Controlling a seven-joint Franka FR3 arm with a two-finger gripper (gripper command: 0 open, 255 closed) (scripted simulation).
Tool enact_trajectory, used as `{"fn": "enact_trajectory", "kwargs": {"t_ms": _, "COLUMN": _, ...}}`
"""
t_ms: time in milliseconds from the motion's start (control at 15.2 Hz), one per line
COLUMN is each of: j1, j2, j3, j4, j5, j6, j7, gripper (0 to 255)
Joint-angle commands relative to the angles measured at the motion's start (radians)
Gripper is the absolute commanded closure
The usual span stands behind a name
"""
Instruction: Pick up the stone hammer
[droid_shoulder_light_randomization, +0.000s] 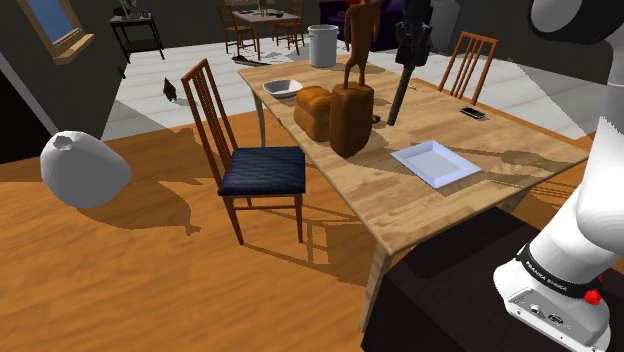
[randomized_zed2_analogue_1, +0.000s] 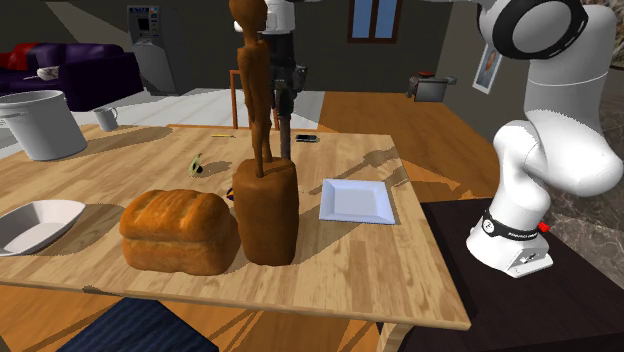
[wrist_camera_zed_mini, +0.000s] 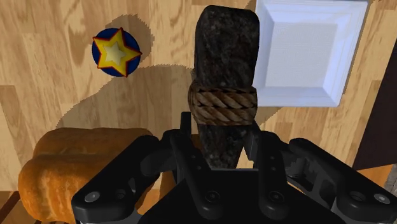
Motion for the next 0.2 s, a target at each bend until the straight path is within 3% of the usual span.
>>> {"fn": "enact_trajectory", "kwargs": {"t_ms": 0, "j1": -0.007, "j2": 0.012, "j3": 0.0, "j4": 0.048, "j5": 0.005, "j6": -0.036, "j7": 0.0, "gripper": 255}}
{"fn": "enact_trajectory", "kwargs": {"t_ms": 132, "j1": -0.007, "j2": 0.013, "j3": 0.0, "j4": 0.051, "j5": 0.006, "j6": -0.038, "j7": 0.0, "gripper": 255}}
